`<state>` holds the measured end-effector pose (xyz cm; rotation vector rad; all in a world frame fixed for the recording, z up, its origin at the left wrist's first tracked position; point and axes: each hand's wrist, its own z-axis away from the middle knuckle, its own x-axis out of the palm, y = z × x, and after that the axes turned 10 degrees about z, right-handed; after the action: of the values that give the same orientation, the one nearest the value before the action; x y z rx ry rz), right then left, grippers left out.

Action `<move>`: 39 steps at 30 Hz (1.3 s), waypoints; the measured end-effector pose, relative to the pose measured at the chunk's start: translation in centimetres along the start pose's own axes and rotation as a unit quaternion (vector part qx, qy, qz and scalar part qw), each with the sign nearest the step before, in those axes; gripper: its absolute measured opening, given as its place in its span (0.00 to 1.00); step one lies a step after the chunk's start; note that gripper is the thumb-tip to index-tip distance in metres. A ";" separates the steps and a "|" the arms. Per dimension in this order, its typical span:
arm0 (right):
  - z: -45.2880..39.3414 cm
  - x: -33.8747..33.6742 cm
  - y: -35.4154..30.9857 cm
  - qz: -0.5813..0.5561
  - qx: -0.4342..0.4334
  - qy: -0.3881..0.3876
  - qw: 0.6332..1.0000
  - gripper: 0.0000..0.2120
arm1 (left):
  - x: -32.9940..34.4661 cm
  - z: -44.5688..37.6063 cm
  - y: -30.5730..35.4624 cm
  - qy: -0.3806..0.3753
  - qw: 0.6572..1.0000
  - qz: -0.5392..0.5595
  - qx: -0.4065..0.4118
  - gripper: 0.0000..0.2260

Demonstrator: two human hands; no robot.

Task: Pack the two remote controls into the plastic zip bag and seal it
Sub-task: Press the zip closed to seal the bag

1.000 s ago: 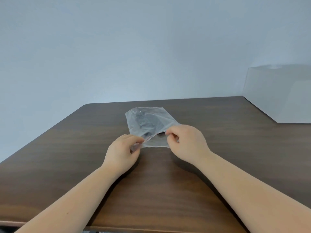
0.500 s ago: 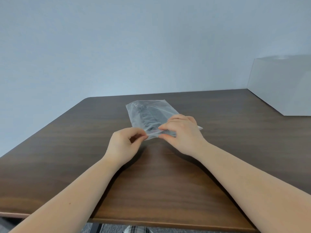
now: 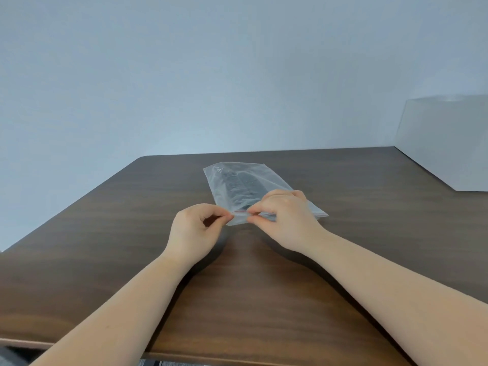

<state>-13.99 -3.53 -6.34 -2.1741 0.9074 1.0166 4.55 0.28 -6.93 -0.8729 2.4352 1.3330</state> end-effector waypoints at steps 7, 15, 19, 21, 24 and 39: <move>-1.5 -0.6 -1.6 -0.035 -0.014 -0.023 0.999 0.08 | -0.2 -0.1 -0.3 0.003 1.000 0.007 0.009 0.03; -1.8 0.2 -1.3 -0.075 0.037 -0.028 0.996 0.07 | -0.3 -0.1 -0.3 -0.009 0.999 0.011 0.031 0.03; -1.8 0.1 -1.5 -0.064 0.011 -0.041 0.997 0.07 | -0.3 -0.2 -0.3 0.000 0.999 -0.008 0.041 0.03; -1.8 0.0 -1.5 -0.057 0.005 -0.045 0.997 0.07 | -0.3 -0.2 -0.2 0.001 0.999 -0.009 0.041 0.03; -1.6 0.0 -1.7 -0.041 0.001 -0.045 0.998 0.07 | -0.3 -0.1 -0.1 -0.004 0.999 -0.010 0.042 0.03; -1.2 1.3 -1.9 0.052 -0.079 0.008 0.995 0.10 | -0.4 -0.2 -0.3 -0.027 0.999 -0.007 0.039 0.05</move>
<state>-11.44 -3.71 -6.31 -2.2881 0.9861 1.1589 5.07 0.09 -6.86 -0.8209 2.4176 1.2313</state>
